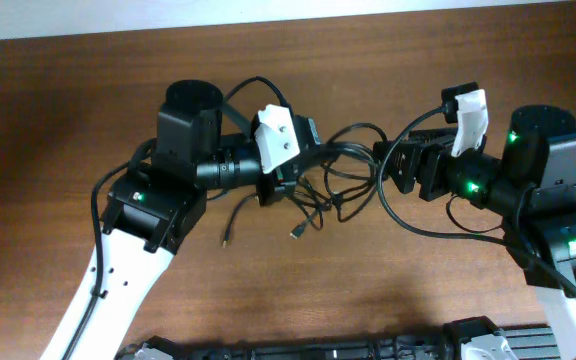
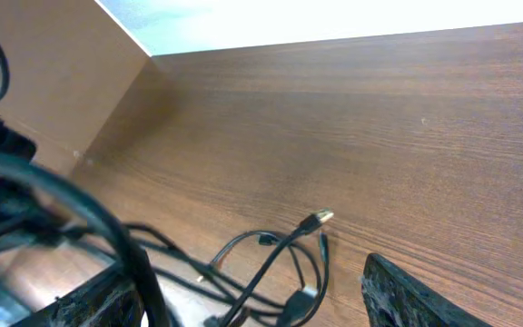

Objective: Untangle cables

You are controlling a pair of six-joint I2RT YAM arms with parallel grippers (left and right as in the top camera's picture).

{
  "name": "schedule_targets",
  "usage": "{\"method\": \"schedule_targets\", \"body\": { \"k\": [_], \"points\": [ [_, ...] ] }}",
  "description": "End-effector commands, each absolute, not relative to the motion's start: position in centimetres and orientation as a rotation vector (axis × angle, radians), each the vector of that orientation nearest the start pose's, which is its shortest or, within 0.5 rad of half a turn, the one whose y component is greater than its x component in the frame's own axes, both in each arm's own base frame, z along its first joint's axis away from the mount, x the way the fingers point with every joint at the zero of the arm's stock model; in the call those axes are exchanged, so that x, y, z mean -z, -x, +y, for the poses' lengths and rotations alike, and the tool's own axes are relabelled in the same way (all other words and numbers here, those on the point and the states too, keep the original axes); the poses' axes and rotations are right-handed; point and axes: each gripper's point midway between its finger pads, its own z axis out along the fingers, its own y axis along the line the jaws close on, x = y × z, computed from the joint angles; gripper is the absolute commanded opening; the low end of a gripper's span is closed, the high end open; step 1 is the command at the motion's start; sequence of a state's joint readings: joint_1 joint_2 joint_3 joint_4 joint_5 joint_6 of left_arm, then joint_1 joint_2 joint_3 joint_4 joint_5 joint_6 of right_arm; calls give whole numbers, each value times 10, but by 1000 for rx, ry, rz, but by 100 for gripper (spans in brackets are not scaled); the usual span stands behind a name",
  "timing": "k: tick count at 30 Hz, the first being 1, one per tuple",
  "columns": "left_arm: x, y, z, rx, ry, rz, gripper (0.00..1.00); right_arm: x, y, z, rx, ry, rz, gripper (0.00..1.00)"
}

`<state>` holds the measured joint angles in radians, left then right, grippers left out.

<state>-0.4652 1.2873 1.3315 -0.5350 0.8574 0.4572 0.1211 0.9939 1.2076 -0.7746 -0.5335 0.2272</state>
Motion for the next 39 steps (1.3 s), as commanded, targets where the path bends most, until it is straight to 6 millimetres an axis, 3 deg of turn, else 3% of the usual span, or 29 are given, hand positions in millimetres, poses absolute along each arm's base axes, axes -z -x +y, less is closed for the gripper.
{"method": "schedule_targets", "body": {
  "k": [1,8,11,16,22,26,29,34,39],
  "points": [
    [-380,-215,-279,1071,-1417,1271,0,-318,-289,100,-614,126,2160,73],
    [-388,-200,-278,1137,-1443,1212,0,-289,-292,30,-154,-127,2260,73],
    [-388,-205,-277,1089,-1427,1234,0,-286,-290,15,-55,-182,2268,73],
    [-382,-220,-276,1006,-1385,1310,0,-284,-288,13,-42,-186,2280,73],
    [-376,-229,-274,951,-1361,1362,0,-284,-285,-10,115,-254,2266,74],
    [-369,-243,-266,846,-1317,1443,0,-289,-282,-32,262,-317,2232,86],
    [-375,-251,-255,724,-1265,1472,0,-293,-280,-44,348,-354,2209,100],
    [-387,-260,-228,512,-1158,1521,0,-298,-276,-57,435,-397,2179,99],
    [-379,-264,-203,365,-1090,1625,0,-298,-276,-57,409,-447,2165,99]
  ]
}}
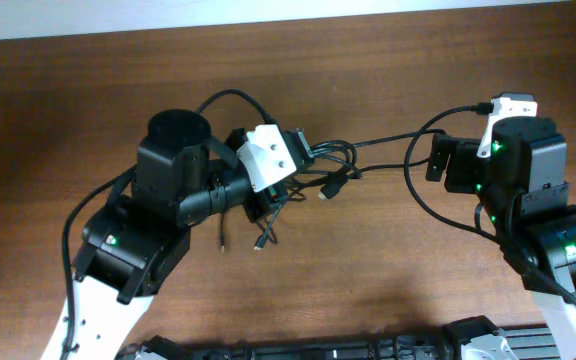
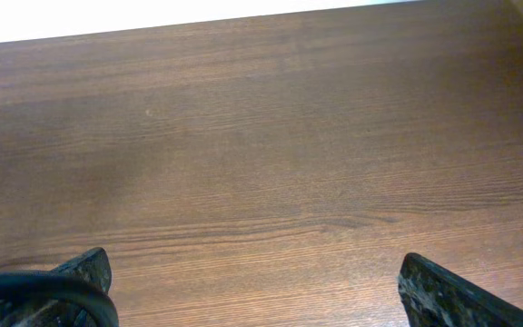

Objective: Untangle cables

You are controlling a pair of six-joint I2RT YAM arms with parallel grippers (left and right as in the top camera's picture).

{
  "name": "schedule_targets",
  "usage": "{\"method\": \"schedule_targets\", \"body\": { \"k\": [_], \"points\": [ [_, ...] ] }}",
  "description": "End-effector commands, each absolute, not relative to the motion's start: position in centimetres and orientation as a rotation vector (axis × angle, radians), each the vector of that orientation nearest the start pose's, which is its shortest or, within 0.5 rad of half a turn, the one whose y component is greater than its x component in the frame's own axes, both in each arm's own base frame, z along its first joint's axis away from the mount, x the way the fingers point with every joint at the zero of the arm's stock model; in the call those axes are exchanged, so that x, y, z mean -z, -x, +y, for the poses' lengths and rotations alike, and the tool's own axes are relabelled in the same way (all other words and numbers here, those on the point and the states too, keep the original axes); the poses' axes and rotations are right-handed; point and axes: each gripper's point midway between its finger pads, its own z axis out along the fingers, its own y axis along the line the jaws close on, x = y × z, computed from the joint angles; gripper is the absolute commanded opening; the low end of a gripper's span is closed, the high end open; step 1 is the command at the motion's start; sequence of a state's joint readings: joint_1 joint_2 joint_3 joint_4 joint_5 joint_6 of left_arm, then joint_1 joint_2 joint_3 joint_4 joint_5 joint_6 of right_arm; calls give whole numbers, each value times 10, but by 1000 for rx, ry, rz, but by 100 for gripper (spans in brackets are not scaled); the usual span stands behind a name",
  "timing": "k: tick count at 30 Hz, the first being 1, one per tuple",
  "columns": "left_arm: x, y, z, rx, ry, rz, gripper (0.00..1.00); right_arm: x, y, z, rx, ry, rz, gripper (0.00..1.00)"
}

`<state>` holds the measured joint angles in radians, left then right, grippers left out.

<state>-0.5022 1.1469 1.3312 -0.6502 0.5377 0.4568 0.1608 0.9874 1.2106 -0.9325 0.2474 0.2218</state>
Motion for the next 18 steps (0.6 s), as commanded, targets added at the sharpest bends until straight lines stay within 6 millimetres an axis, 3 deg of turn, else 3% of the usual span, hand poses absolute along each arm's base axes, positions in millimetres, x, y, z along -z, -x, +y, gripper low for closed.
{"method": "schedule_targets", "body": {
  "k": [1,6,10,12,18],
  "points": [
    [-378,-263,-202,364,-1091,1632,0,-298,-276,-57,400,-464,2160,99],
    [-375,-264,-200,349,-1086,1652,0,-297,-277,-56,380,-477,2159,99],
    [-375,-264,-200,352,-1087,1651,0,-293,-280,-43,293,-440,2188,99],
    [-375,-262,-202,367,-1094,1645,0,-288,-283,-26,186,-374,2227,99],
    [-384,-265,-205,420,-1028,1647,0,-282,-281,52,-196,162,2301,99]
  ]
}}
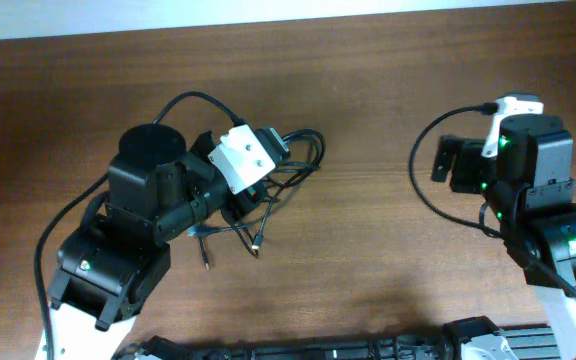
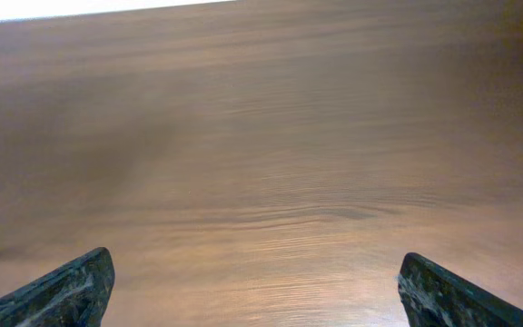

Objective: Untangle cables

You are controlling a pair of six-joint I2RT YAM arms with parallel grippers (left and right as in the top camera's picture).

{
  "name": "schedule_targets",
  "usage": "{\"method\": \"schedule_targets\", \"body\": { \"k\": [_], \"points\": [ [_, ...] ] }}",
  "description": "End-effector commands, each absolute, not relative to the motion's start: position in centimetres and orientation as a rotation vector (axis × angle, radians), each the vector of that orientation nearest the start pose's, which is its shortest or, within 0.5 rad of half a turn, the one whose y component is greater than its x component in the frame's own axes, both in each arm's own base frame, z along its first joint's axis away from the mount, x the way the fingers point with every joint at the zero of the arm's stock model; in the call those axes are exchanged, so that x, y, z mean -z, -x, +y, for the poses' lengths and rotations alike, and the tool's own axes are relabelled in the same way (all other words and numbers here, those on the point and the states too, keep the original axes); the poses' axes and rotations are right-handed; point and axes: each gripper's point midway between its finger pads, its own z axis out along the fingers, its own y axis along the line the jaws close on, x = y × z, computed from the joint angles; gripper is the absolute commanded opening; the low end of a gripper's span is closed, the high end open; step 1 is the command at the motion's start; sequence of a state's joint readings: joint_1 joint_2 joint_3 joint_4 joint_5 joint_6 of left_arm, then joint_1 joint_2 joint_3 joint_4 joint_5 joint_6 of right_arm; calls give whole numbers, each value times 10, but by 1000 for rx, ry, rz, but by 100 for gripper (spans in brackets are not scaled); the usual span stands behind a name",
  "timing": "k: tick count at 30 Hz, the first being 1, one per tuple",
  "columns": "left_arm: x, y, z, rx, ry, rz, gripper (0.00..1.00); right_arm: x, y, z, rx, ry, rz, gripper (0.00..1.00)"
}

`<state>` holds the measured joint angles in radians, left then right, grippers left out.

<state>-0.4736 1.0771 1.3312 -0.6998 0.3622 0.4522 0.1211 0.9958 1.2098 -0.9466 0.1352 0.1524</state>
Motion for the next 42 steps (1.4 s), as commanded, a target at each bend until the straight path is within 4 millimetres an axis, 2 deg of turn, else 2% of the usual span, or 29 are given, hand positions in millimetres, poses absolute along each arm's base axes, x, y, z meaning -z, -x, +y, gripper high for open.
{"method": "schedule_targets", "body": {
  "k": [1,3,5,6,8,11,15,18,19,21,23,25,27,30,33,39,42],
  "points": [
    [-390,-268,-206,451,-980,1651,0,-283,-279,65,-268,240,2290,99],
    [-400,-273,-211,521,-894,1652,0,-288,-273,86,-386,373,2250,99],
    [-411,-272,-224,650,-861,1624,0,-294,-268,101,-476,469,2208,99],
    [-419,-264,-238,775,-890,1581,0,-295,-266,106,-499,507,2193,98],
    [-425,-253,-253,913,-958,1517,0,-298,-262,113,-534,567,2165,99],
    [-424,-255,-261,993,-947,1530,0,-307,-253,130,-633,699,2080,99],
    [-417,-256,-268,1051,-974,1540,0,-318,-245,144,-719,791,1994,99],
    [-415,-263,-267,1020,-948,1557,0,-317,-245,144,-720,789,2000,99],
    [-412,-273,-263,964,-902,1586,0,-315,-244,143,-719,786,2009,99],
    [-401,-311,-241,781,-682,1715,0,-308,-238,142,-738,779,2052,99],
    [-397,-326,-226,724,-532,1778,0,-301,-233,140,-744,768,2100,99],
    [-396,-329,-223,724,-484,1797,0,-298,-231,140,-746,765,2118,99],
    [-395,-324,-228,782,-481,1812,0,-300,-232,141,-749,768,2104,99],
    [-400,-298,-251,970,-638,1768,0,-315,-235,150,-807,802,2012,99],
    [-412,-277,-264,1094,-750,1695,0,-324,-240,152,-813,785,1974,99],
    [-416,-266,-269,1176,-793,1674,0,-331,-243,155,-828,782,1943,99],
    [-416,-258,-274,1233,-845,1657,0,-342,-243,160,-862,805,1879,98]
  ]
}}
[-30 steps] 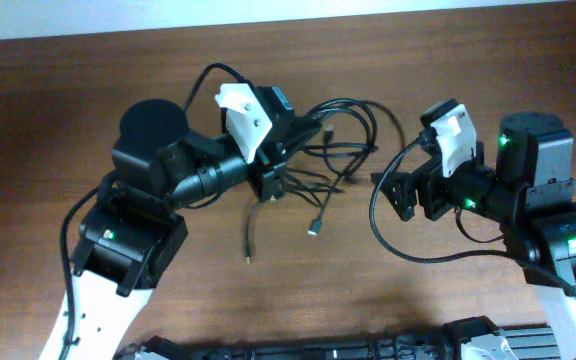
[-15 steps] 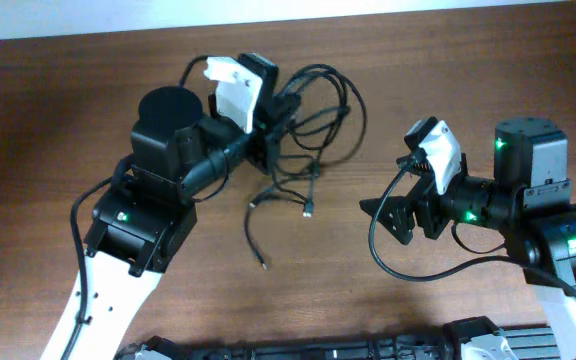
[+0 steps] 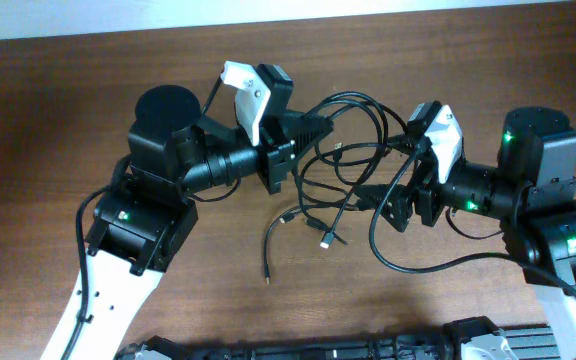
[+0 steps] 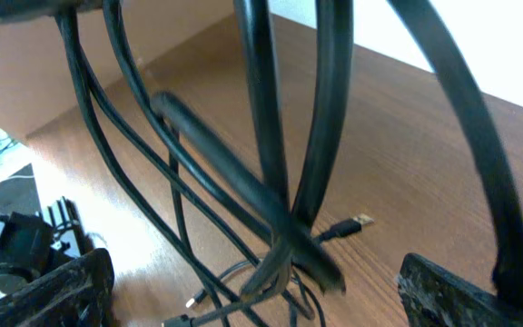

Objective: Untangle cables

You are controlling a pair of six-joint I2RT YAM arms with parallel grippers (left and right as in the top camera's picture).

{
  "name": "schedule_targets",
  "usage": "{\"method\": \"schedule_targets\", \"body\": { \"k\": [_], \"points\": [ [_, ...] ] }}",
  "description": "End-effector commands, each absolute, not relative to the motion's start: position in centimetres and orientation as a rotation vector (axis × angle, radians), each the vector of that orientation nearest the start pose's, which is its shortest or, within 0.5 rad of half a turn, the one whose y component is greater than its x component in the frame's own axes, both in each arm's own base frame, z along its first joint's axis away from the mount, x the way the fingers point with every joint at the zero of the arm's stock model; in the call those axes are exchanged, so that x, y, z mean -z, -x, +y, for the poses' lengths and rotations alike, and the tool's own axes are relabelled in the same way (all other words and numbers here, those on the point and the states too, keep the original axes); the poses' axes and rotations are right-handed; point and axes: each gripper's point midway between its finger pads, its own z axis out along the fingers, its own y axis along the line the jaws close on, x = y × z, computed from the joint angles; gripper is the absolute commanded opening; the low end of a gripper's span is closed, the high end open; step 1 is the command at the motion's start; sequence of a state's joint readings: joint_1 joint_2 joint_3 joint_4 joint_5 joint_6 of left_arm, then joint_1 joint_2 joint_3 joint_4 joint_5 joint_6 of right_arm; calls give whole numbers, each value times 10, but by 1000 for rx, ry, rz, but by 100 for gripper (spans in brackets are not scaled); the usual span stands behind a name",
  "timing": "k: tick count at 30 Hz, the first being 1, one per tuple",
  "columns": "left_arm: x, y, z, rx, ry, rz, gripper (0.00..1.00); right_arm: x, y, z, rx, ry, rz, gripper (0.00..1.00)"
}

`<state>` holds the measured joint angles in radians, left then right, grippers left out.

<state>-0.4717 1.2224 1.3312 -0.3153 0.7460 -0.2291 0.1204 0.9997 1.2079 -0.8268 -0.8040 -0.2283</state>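
Observation:
A tangle of black cables hangs from my left gripper, which is shut on it above the table's middle. Loose ends with plugs trail down onto the wood. My right gripper is just right of the bundle, low and pointing left at it. In the right wrist view its fingers stand wide apart, open, with several cable strands crossing close in front of the right gripper. A gold-tipped plug lies on the table beyond.
The brown wooden table carries only the cables. The right arm's own black wire loops beside its wrist. A dark bar runs along the near edge.
My left gripper has moved right and up from the left side, bringing the bundle back to the middle. My right gripper has moved left and down from bare table to the hanging strands.
First both grippers were at the tangle in the middle. Then the right one was out to the right with a strand stretched taut to it. After that the strand was gone from it, and the left held the bundle further left. Now both meet again.

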Motion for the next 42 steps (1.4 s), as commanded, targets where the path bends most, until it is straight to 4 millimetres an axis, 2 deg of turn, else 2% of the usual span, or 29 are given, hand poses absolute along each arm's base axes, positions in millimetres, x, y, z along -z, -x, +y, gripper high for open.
{"method": "schedule_targets", "body": {
  "k": [1,3,4,5,6,7,8,9,10,12,14,15,16,18,19,21,24,26,29,32,34,36,39,41,42],
  "points": [
    [-417,-255,-275,1247,-858,1651,0,-345,-244,160,-860,801,1868,91],
    [-417,-252,-278,1254,-868,1648,0,-349,-247,161,-849,807,1843,53],
    [-417,-252,-278,1255,-870,1644,8,-350,-247,161,-850,810,1836,33],
    [-417,-252,-278,1255,-870,1644,16,-351,-246,161,-853,812,1833,19],
    [-417,-253,-278,1249,-864,1646,35,-351,-247,161,-853,811,1834,4],
    [-416,-256,-277,1234,-850,1653,60,-351,-247,161,-870,786,1848,4],
    [-416,-260,-276,1216,-833,1659,71,-352,-248,161,-888,759,1860,4],
    [-416,-261,-276,1207,-826,1661,74,-353,-248,161,-899,743,1866,4],
    [-416,-261,-276,1207,-826,1661,68,-353,-248,161,-899,743,1865,4],
    [-415,-261,-276,1207,-825,1662,68,-353,-248,161,-899,740,1864,4],
    [-415,-262,-276,1206,-825,1663,81,-354,-251,160,-889,725,1867,4],
    [-414,-262,-275,1204,-823,1671,82,-354,-255,158,-879,687,1883,4],
    [-412,-262,-275,1198,-829,1673,88,-354,-259,155,-865,649,1896,4],
    [-400,-259,-274,1134,-906,1669,98,-362,-267,151,-831,602,1881,4],
    [-391,-260,-272,1087,-929,1688,99,-371,-270,149,-811,585,1856,4],
    [-377,-274,-263,992,-866,1773,99,-394,-271,146,-778,574,1799,4],
    [-383,-278,-263,973,-856,1746,99,-428,-264,145,-751,587,1721,4],
    [-389,-277,-266,976,-865,1710,99,-446,-253,150,-784,633,1666,4],
    [-396,-276,-280,970,-883,1659,99,-452,-242,158,-844,687,1635,4],
    [-386,-301,-285,856,-737,1735,99,-454,-232,164,-902,736,1614,4],
    [-375,-321,-280,783,-601,1805,99,-455,-226,167,-933,763,1601,4],
    [-361,-331,-280,738,-577,1847,99,-458,-224,167,-925,767,1585,4],
    [-318,-348,-274,631,-546,1989,99,-474,-220,164,-867,770,1513,4],
    [-301,-349,-265,564,-526,2059,99,-478,-229,153,-774,696,1522,4],
    [-296,-347,-261,542,-533,2084,99,-480,-242,136,-655,589,1545,4]
  ]
}}
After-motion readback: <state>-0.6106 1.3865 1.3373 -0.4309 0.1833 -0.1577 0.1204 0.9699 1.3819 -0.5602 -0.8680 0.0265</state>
